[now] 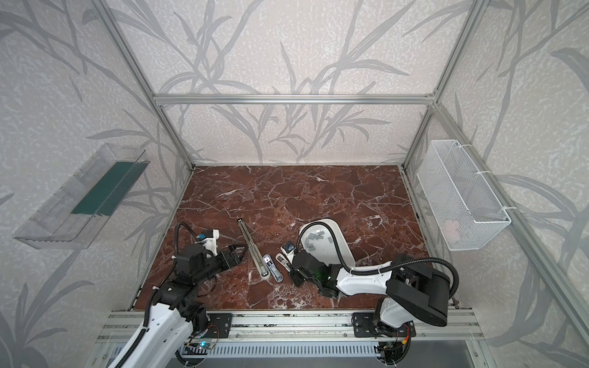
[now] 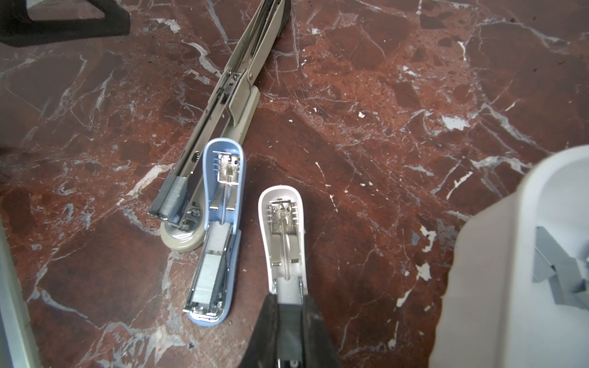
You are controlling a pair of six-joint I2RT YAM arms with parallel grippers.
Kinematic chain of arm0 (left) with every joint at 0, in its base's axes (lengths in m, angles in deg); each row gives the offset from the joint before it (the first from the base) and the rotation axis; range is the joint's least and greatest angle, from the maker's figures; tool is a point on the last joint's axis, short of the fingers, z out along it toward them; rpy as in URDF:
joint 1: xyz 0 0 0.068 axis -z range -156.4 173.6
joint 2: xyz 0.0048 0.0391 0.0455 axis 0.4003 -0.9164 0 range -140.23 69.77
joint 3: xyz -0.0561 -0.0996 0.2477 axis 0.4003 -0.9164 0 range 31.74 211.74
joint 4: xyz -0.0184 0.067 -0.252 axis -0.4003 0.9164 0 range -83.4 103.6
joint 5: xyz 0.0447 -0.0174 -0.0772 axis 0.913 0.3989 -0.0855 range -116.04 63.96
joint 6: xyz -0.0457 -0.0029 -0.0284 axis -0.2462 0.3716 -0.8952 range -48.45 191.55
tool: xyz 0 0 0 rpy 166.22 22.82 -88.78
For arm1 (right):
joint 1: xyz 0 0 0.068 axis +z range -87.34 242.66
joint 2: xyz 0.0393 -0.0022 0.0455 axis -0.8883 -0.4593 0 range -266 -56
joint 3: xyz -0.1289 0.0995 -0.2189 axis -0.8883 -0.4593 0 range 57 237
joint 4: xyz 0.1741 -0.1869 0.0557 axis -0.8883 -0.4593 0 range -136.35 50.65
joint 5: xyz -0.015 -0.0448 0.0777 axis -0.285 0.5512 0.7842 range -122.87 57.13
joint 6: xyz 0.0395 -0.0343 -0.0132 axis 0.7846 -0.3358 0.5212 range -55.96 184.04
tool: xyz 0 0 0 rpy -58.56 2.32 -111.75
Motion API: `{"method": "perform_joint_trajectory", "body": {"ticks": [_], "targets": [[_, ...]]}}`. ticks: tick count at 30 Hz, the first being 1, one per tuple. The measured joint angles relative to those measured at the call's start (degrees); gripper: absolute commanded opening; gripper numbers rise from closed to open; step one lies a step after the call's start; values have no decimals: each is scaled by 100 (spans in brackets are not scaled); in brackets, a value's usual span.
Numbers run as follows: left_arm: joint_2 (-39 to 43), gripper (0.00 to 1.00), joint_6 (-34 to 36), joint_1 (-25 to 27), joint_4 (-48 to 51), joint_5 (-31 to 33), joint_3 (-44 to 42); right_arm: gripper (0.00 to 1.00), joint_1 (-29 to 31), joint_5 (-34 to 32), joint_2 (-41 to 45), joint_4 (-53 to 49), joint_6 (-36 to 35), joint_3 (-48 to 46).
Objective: Load the staples into the stapler
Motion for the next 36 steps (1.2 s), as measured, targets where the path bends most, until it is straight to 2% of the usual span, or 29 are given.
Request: {"method": "perform_joint_trajectory", "body": {"ticks": [33,36], "targets": [[37,99,0,2,2,96,0,3,0,59,-229,-179,-105,46],[39,99,0,0,2,98,0,5,0,57,-229,-210,-105,61]]}}
